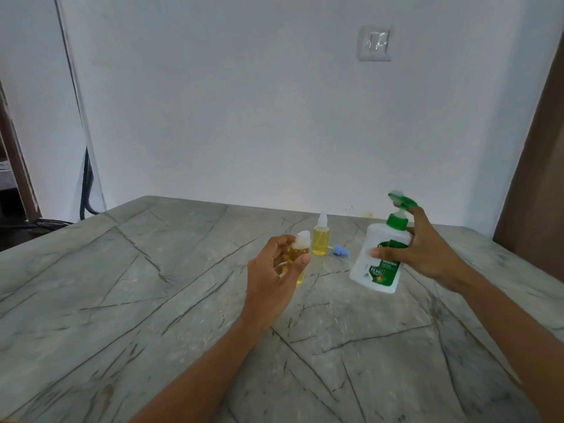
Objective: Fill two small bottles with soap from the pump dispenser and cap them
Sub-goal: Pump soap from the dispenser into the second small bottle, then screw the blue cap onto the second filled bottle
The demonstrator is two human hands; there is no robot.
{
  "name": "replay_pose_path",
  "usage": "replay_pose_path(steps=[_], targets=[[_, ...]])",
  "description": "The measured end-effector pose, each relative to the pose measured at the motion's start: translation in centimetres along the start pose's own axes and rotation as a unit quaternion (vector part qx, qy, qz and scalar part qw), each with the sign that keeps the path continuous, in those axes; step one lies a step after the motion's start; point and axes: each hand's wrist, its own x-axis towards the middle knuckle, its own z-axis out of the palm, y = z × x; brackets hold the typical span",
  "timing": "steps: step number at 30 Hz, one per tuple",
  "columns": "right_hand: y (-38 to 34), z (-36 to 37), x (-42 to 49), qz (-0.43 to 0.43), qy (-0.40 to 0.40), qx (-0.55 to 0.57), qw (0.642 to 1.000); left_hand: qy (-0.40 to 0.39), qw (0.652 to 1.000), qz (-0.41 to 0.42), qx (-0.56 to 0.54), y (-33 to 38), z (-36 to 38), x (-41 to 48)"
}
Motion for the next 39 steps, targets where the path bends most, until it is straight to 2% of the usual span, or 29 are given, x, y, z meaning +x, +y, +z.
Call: replay_pose_path(steps=[13, 17, 22, 24, 26, 28, 29, 30, 32, 34, 35, 37, 39], targets=[[6.0, -1.9, 8.0, 0.104, 0.025, -0.038, 0.994, -0.028, 0.999, -0.024, -0.004, -2.5, 0.4, 0.7], [6.3, -2.1, 8.4, 0.084, -0.010, -0.041, 0.996, -0.028, 0.999, -0.030, -0.010, -2.7, 0.5, 0.9], [6.0, -2.5, 7.4, 0.081, -0.014, -0.049, 0.995, -0.029, 0.999, -0.036, -0.001, -2.7, 0.4, 0.8], [5.4, -2.6, 6.4, 0.074, 0.044, -0.052, 0.995, -0.031, 0.999, -0.038, -0.010, -2.5, 0.4, 0.7], [4.4, -2.3, 4.9, 0.011, 0.177, -0.099, 0.979, -0.030, 0.999, -0.041, -0.014, -2.2, 0.4, 0.6], [3.2, -1.3, 2.9, -0.102, 0.301, -0.190, 0.929, -0.030, 0.999, -0.043, -0.012, -1.8, 0.4, 0.6], [2.3, -0.5, 1.8, -0.150, 0.317, -0.224, 0.909, -0.030, 0.999, -0.043, -0.011, -1.6, 0.3, 0.5], [1.3, 0.6, 0.9, -0.180, 0.294, -0.245, 0.906, -0.031, 0.999, -0.042, -0.009, -1.5, 0.3, 0.5], [0.1, 3.2, 0.2, -0.193, 0.155, -0.273, 0.930, -0.032, 0.999, -0.039, -0.006, -1.0, 0.3, 0.4], [0.4, 5.9, 1.0, -0.147, 0.006, -0.317, 0.937, -0.031, 0.999, -0.038, -0.006, -0.8, 0.2, 0.2], [1.0, 7.2, 1.8, -0.110, -0.035, -0.346, 0.931, -0.030, 0.999, -0.037, -0.004, -0.8, 0.2, 0.2], [1.9, 9.3, 3.8, -0.040, -0.071, -0.396, 0.914, -0.024, 0.999, -0.042, -0.005, -0.9, 0.0, 0.3], [2.4, 10.3, 5.3, 0.002, -0.075, -0.430, 0.900, -0.025, 0.999, -0.043, -0.008, -0.8, 0.1, 0.3]])
